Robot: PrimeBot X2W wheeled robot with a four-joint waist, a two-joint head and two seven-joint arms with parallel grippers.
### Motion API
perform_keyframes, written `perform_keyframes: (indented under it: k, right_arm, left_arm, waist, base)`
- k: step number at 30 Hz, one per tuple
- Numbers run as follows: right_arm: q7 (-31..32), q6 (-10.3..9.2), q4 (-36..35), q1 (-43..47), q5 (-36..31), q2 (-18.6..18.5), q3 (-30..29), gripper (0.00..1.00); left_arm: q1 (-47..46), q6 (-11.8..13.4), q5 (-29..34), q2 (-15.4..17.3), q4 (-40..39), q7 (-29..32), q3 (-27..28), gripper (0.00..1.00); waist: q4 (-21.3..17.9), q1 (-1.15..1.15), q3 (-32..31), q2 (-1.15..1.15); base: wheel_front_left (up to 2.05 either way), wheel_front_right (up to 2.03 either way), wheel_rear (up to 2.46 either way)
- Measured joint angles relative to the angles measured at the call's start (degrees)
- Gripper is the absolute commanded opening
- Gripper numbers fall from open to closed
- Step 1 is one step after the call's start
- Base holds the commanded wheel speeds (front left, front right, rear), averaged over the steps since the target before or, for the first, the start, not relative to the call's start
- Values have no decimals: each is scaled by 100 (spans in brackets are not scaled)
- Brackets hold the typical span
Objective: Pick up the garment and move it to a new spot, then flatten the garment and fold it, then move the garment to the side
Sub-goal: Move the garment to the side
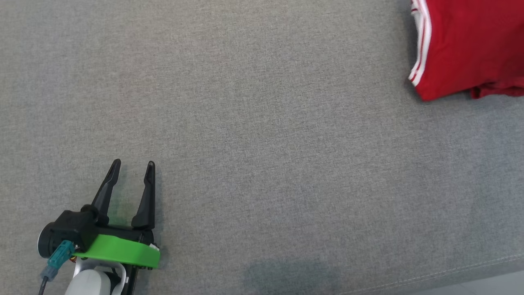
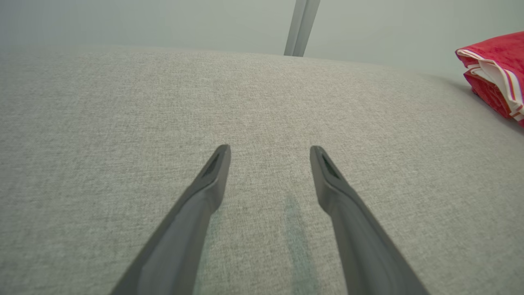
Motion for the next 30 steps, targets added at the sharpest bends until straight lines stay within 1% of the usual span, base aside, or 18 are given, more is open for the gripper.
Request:
perform_keyframes:
  k: [2,4,6,9,12,15,18,21,24,26,30]
  right_arm:
    - [-430,-1,-21,13,-344,-12,-153,100]
    - [-811,-1,-15,86,-593,12,-165,100]
    - [-1098,0,27,231,-672,68,-135,100]
    - [-1556,3,0,543,-615,49,264,100]
    - [-2275,3,-265,888,-425,-60,767,100]
    - [-2986,3,-556,1445,-240,-65,1161,100]
    - [-3565,3,-778,2048,-149,-9,1402,100]
    - [-4066,3,-891,2760,-146,189,1474,100]
    - [-4456,3,-925,3504,-208,478,1451,100]
    - [-4607,3,-907,3936,-215,764,1443,100]
    - [-4785,3,-859,4606,-301,1189,1446,100]
  left_arm:
    - [-11,0,0,-2,22,0,12,100]
    - [-11,0,0,-13,52,0,30,100]
    - [-4,0,-1,-55,65,0,77,100]
    - [48,-1,-3,-170,67,-1,208,100]
    - [167,-1,4,-321,154,0,421,100]
    - [303,-1,16,-493,215,0,669,100]
    - [448,19,113,-594,268,0,872,100]
    - [637,78,191,-702,352,0,1038,100]
    - [769,93,226,-755,391,0,1226,100]
    - [868,93,294,-781,397,0,1326,100]
    - [1084,86,364,-822,444,0,1437,100]
  waist:
    - [35,0,-23,0]
    - [65,0,-62,0]
    - [97,0,-124,0]
    - [138,0,-246,0]
    - [184,0,-402,0]
    - [233,0,-600,0]
    - [285,0,-824,0]
    - [350,0,-1076,0]
    - [425,0,-1341,0]
    - [470,0,-1513,0]
    - [537,0,-1853,0]
  base:
    - [0,0,0]
    - [0,0,0]
    - [0,0,0]
    - [0,0,0]
    - [0,0,0]
    - [0,0,0]
    - [0,0,0]
    - [0,0,0]
    - [0,0,0]
    - [0,0,0]
    - [0,0,0]
